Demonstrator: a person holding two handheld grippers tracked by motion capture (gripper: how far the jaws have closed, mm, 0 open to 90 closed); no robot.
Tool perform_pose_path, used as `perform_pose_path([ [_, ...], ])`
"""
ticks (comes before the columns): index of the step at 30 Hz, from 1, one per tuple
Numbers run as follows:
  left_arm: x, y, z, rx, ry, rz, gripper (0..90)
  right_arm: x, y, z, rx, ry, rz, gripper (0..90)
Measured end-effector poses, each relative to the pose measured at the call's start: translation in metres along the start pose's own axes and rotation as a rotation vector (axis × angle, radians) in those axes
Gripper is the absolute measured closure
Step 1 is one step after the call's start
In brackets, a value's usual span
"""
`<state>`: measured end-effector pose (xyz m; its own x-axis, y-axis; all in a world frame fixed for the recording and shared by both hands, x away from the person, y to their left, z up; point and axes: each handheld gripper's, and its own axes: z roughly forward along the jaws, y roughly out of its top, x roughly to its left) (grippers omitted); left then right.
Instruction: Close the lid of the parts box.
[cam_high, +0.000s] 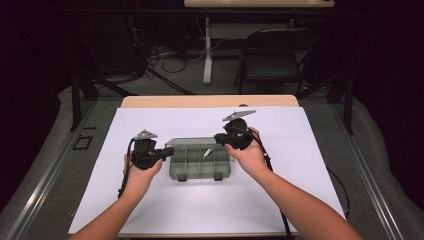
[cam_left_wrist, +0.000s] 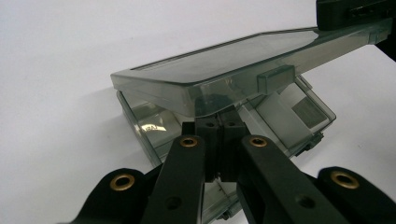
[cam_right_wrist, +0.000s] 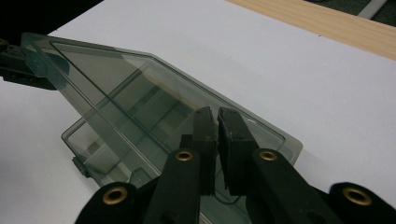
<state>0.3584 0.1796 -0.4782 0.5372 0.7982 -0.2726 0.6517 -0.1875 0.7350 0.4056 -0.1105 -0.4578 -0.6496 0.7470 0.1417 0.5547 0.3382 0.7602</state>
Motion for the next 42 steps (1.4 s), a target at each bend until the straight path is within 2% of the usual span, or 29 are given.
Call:
perform_pose_path([
  [12, -0.002, -0.012, 0.003, 0.012, -0.002, 0.011, 89.7, 0.0, -0.013, 0.0, -0.009, 0.011, 0.018, 85.9],
  [16, -0.003, -0.019, 0.004, 0.02, 0.002, 0.029, 89.7, 0.001, -0.018, -0.001, 0.004, 0.013, 0.029, 85.9],
  [27, 0.0, -0.039, 0.006, 0.02, 0.002, 0.002, 89.8, 0.003, -0.032, 0.003, 0.013, 0.024, 0.032, 86.0],
  [36, 0.0, -0.052, 0.009, 0.039, 0.009, 0.011, 89.7, 0.004, -0.042, 0.006, 0.019, 0.031, 0.038, 85.9],
  [42, 0.002, -0.059, 0.011, 0.04, 0.006, -0.003, 89.6, 0.004, -0.047, 0.008, 0.03, 0.037, 0.041, 85.9],
])
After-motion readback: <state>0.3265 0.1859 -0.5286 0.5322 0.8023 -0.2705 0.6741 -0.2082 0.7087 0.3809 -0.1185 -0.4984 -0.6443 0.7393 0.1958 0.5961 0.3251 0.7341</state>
